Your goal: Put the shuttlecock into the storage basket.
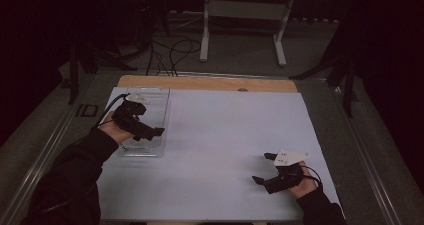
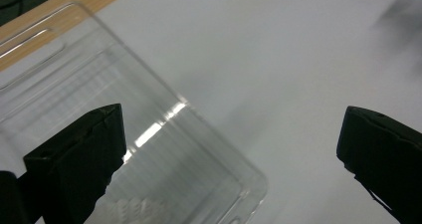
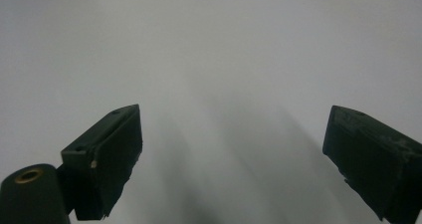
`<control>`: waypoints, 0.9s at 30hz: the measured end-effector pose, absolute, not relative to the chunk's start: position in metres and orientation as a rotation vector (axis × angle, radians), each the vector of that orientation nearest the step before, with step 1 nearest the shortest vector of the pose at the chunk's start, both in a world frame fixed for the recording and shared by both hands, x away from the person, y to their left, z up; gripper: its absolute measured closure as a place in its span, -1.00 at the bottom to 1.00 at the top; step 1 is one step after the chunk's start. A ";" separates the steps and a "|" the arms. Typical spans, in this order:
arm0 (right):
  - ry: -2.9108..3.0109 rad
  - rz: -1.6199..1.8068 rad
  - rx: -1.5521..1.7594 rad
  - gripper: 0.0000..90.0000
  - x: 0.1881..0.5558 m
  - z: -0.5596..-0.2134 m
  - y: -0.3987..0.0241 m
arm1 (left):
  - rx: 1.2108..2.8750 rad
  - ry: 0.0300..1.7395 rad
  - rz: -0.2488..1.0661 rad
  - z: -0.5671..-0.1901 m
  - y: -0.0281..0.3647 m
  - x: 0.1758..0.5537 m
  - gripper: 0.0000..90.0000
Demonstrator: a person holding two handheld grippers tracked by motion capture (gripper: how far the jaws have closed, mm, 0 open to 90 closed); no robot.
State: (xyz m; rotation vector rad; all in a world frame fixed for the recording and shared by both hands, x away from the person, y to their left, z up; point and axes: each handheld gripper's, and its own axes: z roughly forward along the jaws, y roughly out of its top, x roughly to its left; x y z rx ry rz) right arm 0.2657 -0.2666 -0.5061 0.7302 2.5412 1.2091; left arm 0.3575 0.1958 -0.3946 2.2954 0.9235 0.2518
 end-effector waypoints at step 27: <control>2.546 1.206 0.735 -0.81 0.265 -0.507 -0.267 | 2.275 0.707 0.204 -0.395 0.129 0.351 -1.00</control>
